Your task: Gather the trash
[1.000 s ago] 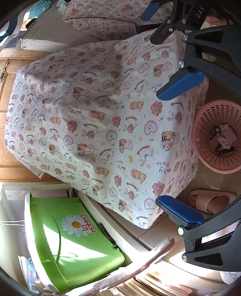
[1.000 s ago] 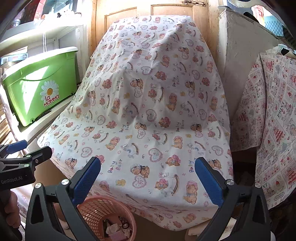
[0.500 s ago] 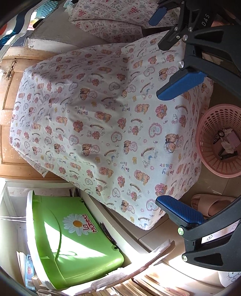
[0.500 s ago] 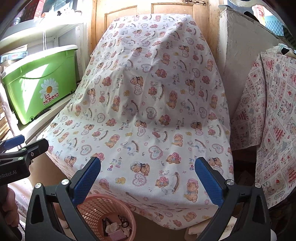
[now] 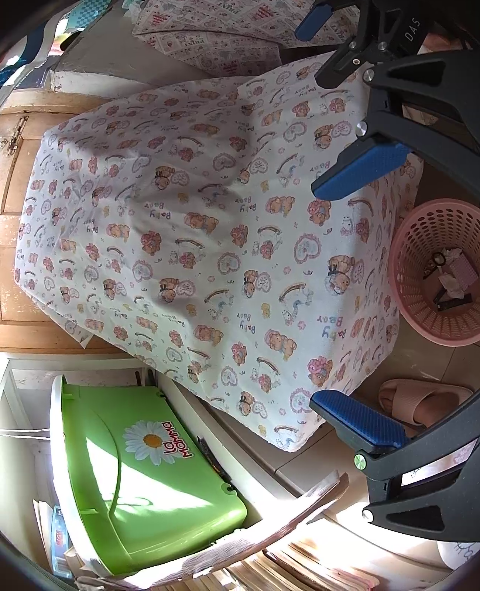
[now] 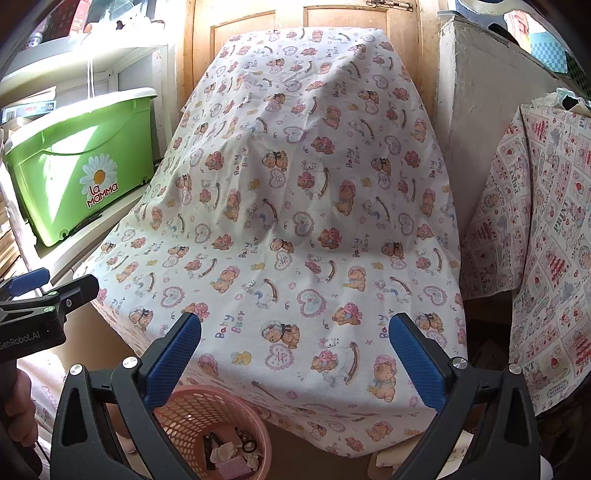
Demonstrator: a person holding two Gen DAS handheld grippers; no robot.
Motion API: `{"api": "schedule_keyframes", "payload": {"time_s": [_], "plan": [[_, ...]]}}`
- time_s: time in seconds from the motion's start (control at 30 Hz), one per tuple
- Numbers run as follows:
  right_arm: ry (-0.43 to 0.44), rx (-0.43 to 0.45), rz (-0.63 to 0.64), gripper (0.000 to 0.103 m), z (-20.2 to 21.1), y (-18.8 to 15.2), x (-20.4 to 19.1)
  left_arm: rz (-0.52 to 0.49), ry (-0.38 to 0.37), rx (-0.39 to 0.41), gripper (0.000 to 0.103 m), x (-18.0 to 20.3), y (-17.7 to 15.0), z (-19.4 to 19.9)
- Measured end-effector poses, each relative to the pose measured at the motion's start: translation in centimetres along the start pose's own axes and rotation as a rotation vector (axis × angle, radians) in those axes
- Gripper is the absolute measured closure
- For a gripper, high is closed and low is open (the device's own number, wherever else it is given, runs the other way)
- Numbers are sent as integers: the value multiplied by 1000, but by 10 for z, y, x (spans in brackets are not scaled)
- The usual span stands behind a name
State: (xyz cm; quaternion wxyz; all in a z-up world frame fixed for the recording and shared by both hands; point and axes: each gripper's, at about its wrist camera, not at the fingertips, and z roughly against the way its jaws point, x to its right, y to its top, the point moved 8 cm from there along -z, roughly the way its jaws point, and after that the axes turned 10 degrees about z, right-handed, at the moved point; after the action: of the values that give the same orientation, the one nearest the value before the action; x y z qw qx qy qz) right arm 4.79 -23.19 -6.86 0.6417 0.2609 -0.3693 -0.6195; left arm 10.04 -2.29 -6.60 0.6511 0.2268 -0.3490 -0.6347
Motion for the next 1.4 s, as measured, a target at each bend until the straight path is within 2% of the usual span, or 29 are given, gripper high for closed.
{"api": "schedule_keyframes", "payload": {"time_s": [1.4], "plan": [[0, 7, -7, 0, 2, -2, 2, 18, 23, -7, 2, -10, -2, -5]]}}
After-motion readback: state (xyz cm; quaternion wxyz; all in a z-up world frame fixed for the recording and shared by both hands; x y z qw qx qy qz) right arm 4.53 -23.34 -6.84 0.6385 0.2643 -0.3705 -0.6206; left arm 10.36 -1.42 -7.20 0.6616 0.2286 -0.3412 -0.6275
